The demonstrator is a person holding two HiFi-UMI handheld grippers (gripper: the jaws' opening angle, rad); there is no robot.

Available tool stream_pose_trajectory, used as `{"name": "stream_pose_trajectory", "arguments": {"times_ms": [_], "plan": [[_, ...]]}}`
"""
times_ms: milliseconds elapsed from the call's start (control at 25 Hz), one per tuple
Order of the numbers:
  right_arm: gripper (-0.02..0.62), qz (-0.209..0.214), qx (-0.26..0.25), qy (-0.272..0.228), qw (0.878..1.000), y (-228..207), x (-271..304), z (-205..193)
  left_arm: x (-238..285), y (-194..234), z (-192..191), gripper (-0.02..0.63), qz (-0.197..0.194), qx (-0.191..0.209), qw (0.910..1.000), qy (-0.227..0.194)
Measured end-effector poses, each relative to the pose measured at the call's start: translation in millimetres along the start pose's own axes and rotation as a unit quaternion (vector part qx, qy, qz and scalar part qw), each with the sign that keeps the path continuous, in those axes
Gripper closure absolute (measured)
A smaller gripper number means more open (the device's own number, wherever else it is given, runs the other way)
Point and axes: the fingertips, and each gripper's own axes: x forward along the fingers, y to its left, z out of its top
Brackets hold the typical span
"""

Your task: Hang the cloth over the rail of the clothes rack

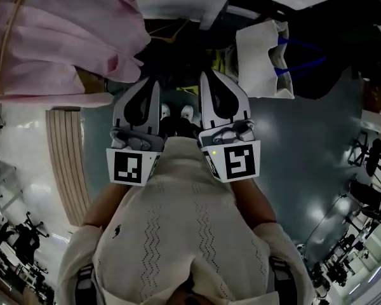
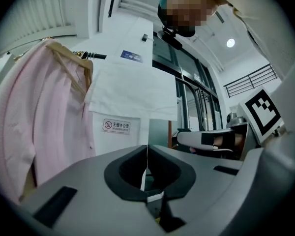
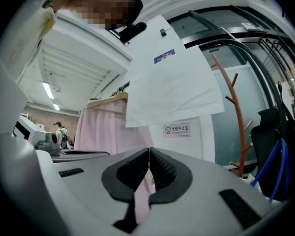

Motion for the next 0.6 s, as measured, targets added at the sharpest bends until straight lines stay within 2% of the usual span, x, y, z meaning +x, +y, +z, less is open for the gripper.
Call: {"name": "stream_pose_trajectory", "arguments": {"times_ms": [160,280,440,600], "plan": [[0.577,0.018,-0.026,0.0,0.999,6.1,-2.3,-3.7,5.0,-9.6,-0.3,0.594,-0.012,-0.013,0.9998,-0.009],[0.577,0.021,-0.026,0.006,0.999,6.7,-3.9,-8.8,7.3,-8.1,6.2,0.594,-0.017,-0.007,0.9997,-0.017],[0.577,0.011,-0.014,0.01,1.0,8.1,-6.0,-12.5,7.7,-3.1,11.3,0.594,-0.015,0.005,0.9996,-0.022],[0.577,-0.002,-0.013,0.011,1.0,5.3,-6.0,-13.9,7.4,-2.2,3.7,0.594,-0.013,-0.007,0.9998,-0.015]]}}
